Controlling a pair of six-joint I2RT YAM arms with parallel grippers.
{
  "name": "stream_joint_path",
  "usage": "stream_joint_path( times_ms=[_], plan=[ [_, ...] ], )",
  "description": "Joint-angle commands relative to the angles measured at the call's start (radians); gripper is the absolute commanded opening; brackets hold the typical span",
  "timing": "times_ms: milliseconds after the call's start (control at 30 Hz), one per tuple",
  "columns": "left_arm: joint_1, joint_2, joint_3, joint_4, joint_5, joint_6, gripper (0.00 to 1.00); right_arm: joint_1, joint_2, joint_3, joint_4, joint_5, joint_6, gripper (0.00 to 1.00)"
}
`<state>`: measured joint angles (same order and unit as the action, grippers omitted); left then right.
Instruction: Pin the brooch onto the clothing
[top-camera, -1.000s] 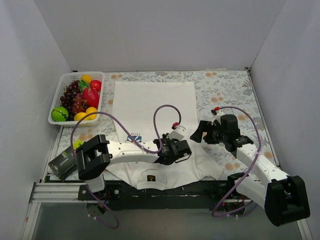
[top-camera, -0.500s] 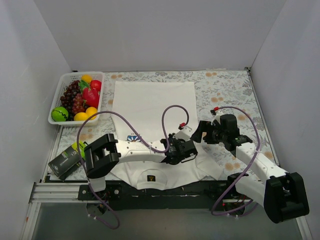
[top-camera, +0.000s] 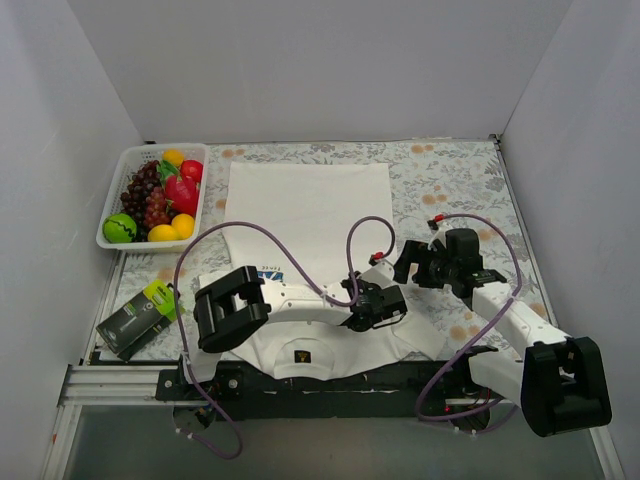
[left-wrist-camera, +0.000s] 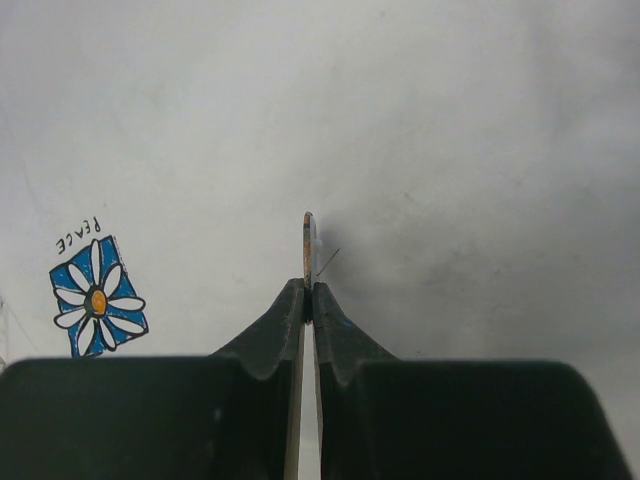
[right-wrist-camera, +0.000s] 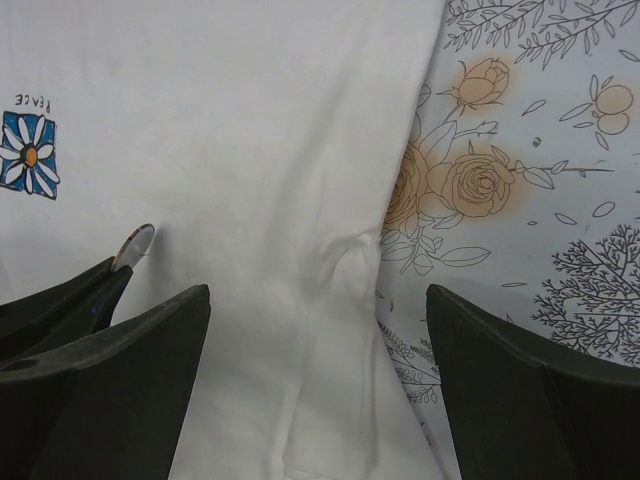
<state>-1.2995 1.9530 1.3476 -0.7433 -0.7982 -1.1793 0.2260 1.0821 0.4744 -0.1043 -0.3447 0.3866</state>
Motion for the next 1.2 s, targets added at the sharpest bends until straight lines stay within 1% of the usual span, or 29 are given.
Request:
stream_joint_path(
  times_ms=[0, 267, 567, 633, 800, 967, 1000, 1167],
  plan=[
    [-0.027, -0.003, 0.025, -0.025, -0.053, -0.017, 0.00, -0.045, 0.006, -0.028, 0.048, -0.051, -0.014, 0.95],
    [-0.061, 0.043, 0.013, -0.007, -0.171, 0.007, 0.00, -0.151, 0.024, -0.069, 0.092, -0.172, -0.020, 0.95],
    [-0.081, 0.087, 0.030, -0.018, -0.199, 0.030, 0.00, -0.215, 0.044, -0.083, 0.094, -0.235, -0.032, 0.94],
    [-0.083, 0.106, 0.038, -0.022, -0.208, 0.029, 0.00, -0.258, 0.050, -0.086, 0.095, -0.246, -0.035, 0.94],
    [-0.096, 0.147, 0.057, -0.031, -0.236, 0.020, 0.00, -0.275, 0.053, -0.089, 0.094, -0.254, -0.043, 0.94],
    [-0.118, 0.191, 0.079, -0.036, -0.234, -0.011, 0.00, -0.298, 0.064, -0.099, 0.094, -0.281, -0.045, 0.93],
    [-0.119, 0.199, 0.085, -0.036, -0.233, -0.025, 0.00, -0.300, 0.062, -0.100, 0.121, -0.284, -0.043, 0.93],
    [-0.139, 0.257, 0.119, -0.028, -0.185, -0.054, 0.00, -0.317, 0.065, -0.109, 0.130, -0.304, -0.043, 0.93]
  ],
)
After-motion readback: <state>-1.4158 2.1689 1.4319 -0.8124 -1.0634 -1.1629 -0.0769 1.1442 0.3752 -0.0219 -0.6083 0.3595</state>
